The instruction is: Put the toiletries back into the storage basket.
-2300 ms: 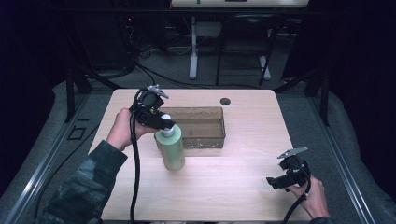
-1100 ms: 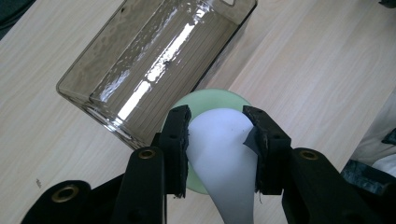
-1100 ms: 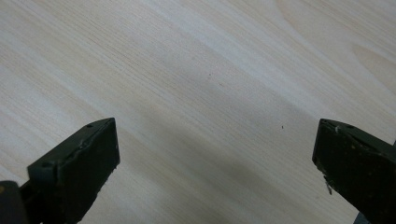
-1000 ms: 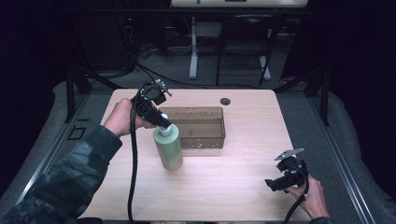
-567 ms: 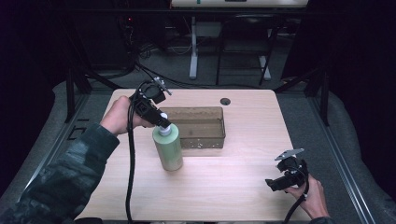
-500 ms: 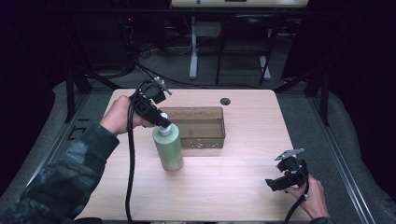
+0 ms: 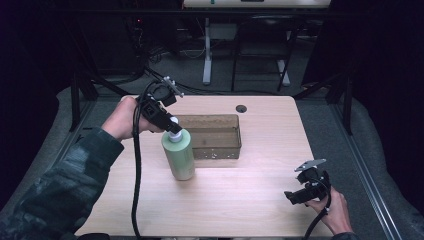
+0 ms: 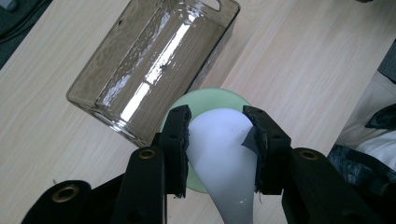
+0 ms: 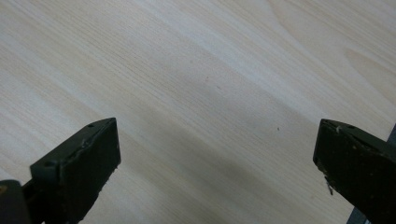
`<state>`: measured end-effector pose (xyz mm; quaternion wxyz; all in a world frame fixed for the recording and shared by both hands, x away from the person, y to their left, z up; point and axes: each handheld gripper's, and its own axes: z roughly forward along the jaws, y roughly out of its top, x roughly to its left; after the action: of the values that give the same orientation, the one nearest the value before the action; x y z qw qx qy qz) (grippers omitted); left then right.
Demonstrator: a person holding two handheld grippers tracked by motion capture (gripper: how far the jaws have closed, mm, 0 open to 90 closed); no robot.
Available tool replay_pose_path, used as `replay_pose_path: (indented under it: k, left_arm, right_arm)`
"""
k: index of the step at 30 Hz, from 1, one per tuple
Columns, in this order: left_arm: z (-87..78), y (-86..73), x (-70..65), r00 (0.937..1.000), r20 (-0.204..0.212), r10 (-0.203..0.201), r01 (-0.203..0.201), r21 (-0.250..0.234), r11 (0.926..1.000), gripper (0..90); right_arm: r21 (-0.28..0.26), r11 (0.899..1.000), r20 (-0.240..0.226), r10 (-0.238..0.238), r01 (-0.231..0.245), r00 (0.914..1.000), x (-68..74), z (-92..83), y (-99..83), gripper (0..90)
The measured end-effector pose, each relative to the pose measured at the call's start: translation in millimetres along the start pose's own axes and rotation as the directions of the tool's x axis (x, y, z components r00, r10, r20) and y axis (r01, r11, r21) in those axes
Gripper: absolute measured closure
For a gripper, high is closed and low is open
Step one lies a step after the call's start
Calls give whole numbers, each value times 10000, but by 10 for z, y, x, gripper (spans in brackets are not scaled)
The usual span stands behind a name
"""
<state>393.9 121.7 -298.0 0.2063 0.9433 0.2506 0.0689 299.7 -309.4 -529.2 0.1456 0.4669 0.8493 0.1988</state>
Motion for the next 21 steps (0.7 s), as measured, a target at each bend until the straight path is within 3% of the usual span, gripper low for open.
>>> replay_pose_path:
  k: [21]
  left_arm:
    - [-155, 113, 24, 9997, -126, 220, -219, 56, 9997, 628]
  right_arm:
    - [1, 10000, 87, -4, 4, 10000, -3, -17, -2, 11]
